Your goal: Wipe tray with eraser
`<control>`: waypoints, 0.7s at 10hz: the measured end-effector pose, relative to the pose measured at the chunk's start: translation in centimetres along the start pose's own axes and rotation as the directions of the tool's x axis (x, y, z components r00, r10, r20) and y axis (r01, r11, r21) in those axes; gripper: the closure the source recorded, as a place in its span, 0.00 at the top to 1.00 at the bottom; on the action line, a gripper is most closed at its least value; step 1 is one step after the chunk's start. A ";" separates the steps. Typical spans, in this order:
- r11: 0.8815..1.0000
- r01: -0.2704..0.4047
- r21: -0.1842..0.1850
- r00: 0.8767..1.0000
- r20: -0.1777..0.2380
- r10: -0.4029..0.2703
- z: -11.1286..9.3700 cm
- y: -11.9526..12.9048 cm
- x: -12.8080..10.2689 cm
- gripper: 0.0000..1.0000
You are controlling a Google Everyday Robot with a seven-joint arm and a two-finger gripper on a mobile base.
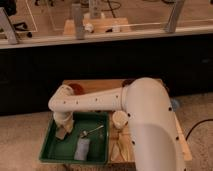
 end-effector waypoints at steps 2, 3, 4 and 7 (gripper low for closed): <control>0.999 0.033 0.010 0.999 0.007 -0.033 -0.2 -0.7 -1.1 0.00; 0.998 0.058 0.011 0.998 0.012 -0.058 -0.2 -1.1 -2.1 0.00; 0.997 0.076 0.010 0.997 0.017 -0.076 -0.1 -1.2 -3.0 0.00; 0.994 0.109 -0.001 0.993 0.045 -0.109 0.5 -0.2 -5.8 0.00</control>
